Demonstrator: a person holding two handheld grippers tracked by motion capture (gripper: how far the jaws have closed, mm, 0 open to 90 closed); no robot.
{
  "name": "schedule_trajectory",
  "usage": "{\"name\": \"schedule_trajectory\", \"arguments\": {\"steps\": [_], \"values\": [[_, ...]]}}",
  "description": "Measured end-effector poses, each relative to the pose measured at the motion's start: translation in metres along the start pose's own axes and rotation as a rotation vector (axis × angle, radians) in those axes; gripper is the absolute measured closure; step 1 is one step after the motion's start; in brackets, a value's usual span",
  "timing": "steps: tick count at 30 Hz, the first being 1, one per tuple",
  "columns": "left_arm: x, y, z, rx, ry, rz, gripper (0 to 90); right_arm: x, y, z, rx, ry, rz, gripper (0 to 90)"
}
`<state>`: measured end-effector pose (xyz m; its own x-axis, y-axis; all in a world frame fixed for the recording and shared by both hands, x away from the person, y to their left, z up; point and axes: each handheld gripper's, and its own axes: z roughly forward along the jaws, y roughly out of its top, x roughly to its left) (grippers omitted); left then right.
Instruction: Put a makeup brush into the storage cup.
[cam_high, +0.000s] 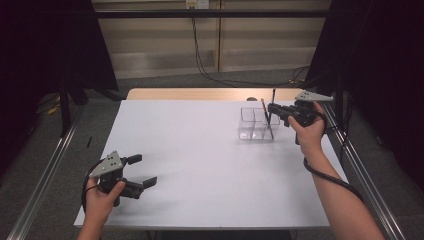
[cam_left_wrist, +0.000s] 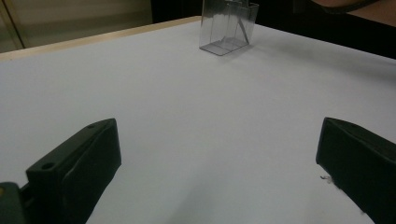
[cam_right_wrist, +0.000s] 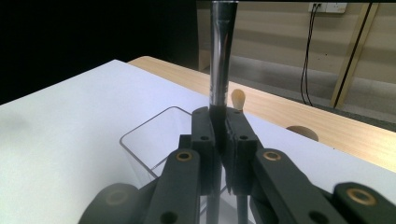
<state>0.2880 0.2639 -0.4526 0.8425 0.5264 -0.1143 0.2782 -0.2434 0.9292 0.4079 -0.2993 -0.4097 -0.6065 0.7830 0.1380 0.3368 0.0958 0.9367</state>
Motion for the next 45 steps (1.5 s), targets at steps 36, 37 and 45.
{"name": "schedule_trajectory", "arguments": {"steps": [36,37,45], "values": [[-0.001,0.001,0.001,-0.002,-0.001,0.010,0.0,0.010,-0.010,-0.012,-0.014,0.052,0.035,17.8],[-0.001,0.000,0.001,-0.004,-0.003,0.008,0.0,0.011,-0.010,-0.012,-0.019,0.050,0.031,16.8],[0.000,0.002,0.002,-0.008,-0.001,0.010,0.0,0.018,-0.013,-0.018,-0.024,0.058,0.008,12.6]]}}
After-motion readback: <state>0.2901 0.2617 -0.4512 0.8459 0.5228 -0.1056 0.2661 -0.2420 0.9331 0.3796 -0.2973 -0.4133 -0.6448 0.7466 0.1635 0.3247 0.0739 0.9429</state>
